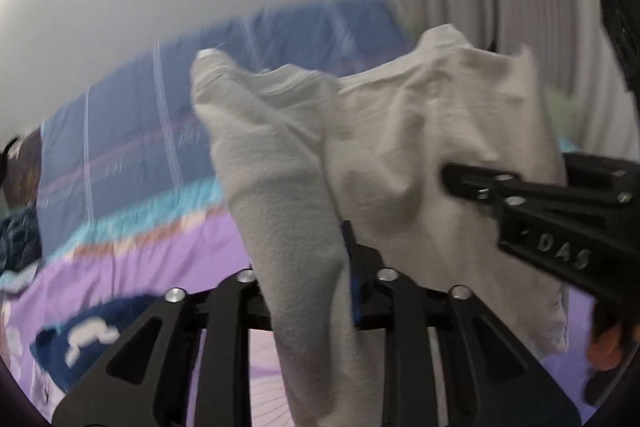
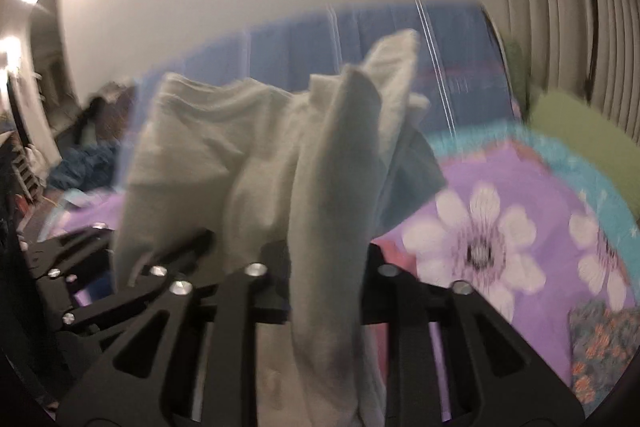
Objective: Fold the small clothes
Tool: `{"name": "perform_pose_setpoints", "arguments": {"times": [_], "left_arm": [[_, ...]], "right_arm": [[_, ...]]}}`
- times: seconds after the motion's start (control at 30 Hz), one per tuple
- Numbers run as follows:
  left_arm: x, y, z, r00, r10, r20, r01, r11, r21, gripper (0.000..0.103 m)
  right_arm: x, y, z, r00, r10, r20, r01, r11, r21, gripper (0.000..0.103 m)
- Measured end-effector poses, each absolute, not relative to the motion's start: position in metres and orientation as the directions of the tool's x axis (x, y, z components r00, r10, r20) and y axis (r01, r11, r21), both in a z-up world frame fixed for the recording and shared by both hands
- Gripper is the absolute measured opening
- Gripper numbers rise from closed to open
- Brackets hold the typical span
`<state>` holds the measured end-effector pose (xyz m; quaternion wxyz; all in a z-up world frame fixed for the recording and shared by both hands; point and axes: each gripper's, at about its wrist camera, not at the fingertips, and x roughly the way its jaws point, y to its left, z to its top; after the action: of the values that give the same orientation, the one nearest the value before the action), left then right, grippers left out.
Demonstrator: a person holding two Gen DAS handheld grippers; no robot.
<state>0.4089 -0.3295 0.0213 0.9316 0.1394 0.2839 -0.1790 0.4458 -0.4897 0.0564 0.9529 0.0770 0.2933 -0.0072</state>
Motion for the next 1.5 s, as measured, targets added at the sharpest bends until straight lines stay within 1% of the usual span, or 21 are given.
{"name": "perform_pose_setpoints", "arguments": {"times": [0.03, 0.07, 0.1, 0.13, 0.17, 0.2, 0.23, 0.27, 0.4, 0.53, 0.7, 0.8, 0.83, 0.9, 0.97, 1.0, 1.07, 1.13, 1.27, 1.33, 1.5], "left_arm": [[0.421, -0.331, -0.002, 0.745, -0.207, -0.635, 0.396, 0.903, 0.17, 0.037], [0.426, -0.331, -0.022, 0.72, -0.166, -0.674, 0.385, 0.903, 0.189, 0.039], [0.426, -0.333, -0.042, 0.708, -0.11, -0.698, 0.368, 0.901, 0.231, 0.042], [0.424, -0.332, -0.063, 0.722, -0.05, -0.69, 0.347, 0.889, 0.298, 0.047], [0.418, -0.329, -0.074, 0.741, -0.045, -0.67, 0.342, 0.884, 0.319, 0.048], [0.41, -0.325, -0.078, 0.754, -0.059, -0.654, 0.344, 0.884, 0.316, 0.048], [0.402, -0.324, -0.078, 0.773, -0.073, -0.63, 0.342, 0.884, 0.318, 0.048], [0.398, -0.324, -0.078, 0.78, -0.072, -0.622, 0.344, 0.879, 0.329, 0.048], [0.389, -0.325, -0.077, 0.788, -0.042, -0.614, 0.346, 0.856, 0.385, 0.048], [0.384, -0.322, -0.074, 0.793, -0.048, -0.607, 0.35, 0.852, 0.39, 0.054], [0.363, -0.311, -0.063, 0.805, -0.093, -0.587, 0.373, 0.848, 0.377, 0.059], [0.324, -0.305, -0.041, 0.844, -0.149, -0.515, 0.377, 0.848, 0.373, 0.059], [0.308, -0.301, -0.032, 0.842, -0.2, -0.501, 0.405, 0.847, 0.343, 0.062], [0.273, -0.291, -0.015, 0.839, -0.266, -0.474, 0.435, 0.852, 0.291, 0.07], [0.248, -0.28, -0.003, 0.843, -0.297, -0.449, 0.439, 0.861, 0.257, 0.085], [0.229, -0.273, 0.004, 0.857, -0.298, -0.421, 0.424, 0.872, 0.247, 0.089], [0.205, -0.264, 0.011, 0.879, -0.292, -0.378, 0.398, 0.885, 0.242, 0.099], [0.178, -0.255, 0.019, 0.887, -0.298, -0.354, 0.392, 0.89, 0.233, 0.101], [0.13, -0.24, 0.036, 0.894, -0.311, -0.321, 0.392, 0.891, 0.229, 0.102], [0.105, -0.233, 0.044, 0.897, -0.317, -0.307, 0.393, 0.891, 0.229, 0.102], [0.055, -0.205, 0.056, 0.896, -0.329, -0.298, 0.386, 0.909, 0.158, 0.102]], "right_arm": [[0.462, -0.496, 0.032, 0.776, -0.025, -0.631, 0.129, 0.984, 0.12, 0.044], [0.472, -0.5, 0.009, 0.723, -0.066, -0.688, 0.18, 0.979, 0.095, 0.044], [0.476, -0.503, -0.005, 0.693, -0.082, -0.716, 0.201, 0.976, 0.083, 0.043], [0.479, -0.506, -0.03, 0.644, -0.108, -0.757, 0.228, 0.972, 0.055, 0.043], [0.48, -0.507, -0.048, 0.608, -0.126, -0.784, 0.238, 0.971, 0.029, 0.046], [0.475, -0.509, -0.066, 0.609, -0.107, -0.786, 0.221, 0.975, 0.038, 0.047], [0.468, -0.509, -0.07, 0.638, -0.108, -0.762, 0.219, 0.975, 0.045, 0.052], [0.461, -0.51, -0.072, 0.663, -0.123, -0.739, 0.225, 0.974, 0.04, 0.054], [0.455, -0.513, -0.074, 0.662, -0.161, -0.732, 0.254, 0.967, 0.017, 0.061], [0.447, -0.506, -0.071, 0.648, -0.253, -0.718, 0.29, 0.954, -0.074, 0.061], [0.417, -0.503, -0.065, 0.642, -0.259, -0.721, 0.313, 0.948, -0.062, 0.061], [0.385, -0.493, -0.047, 0.686, -0.306, -0.66, 0.321, 0.941, -0.103, 0.059], [0.367, -0.482, -0.036, 0.723, -0.312, -0.616, 0.292, 0.947, -0.135, 0.055], [0.329, -0.459, -0.018, 0.783, -0.294, -0.548, 0.218, 0.955, -0.201, 0.053], [0.289, -0.442, -0.006, 0.823, -0.284, -0.491, 0.183, 0.952, -0.243, 0.057], [0.271, -0.437, 0.0, 0.839, -0.273, -0.47, 0.175, 0.954, -0.242, 0.064], [0.236, -0.433, 0.008, 0.863, -0.248, -0.44, 0.167, 0.962, -0.216, 0.069], [0.203, -0.432, 0.018, 0.877, -0.236, -0.419, 0.171, 0.967, -0.187, 0.075], [0.14, -0.429, 0.04, 0.903, -0.198, -0.381, 0.192, 0.98, -0.055, 0.085], [0.115, -0.423, 0.048, 0.911, -0.199, -0.361, 0.205, 0.979, -0.023, 0.091], [0.069, -0.395, 0.065, 0.896, -0.269, -0.354, 0.26, 0.963, -0.073, 0.096]]}}
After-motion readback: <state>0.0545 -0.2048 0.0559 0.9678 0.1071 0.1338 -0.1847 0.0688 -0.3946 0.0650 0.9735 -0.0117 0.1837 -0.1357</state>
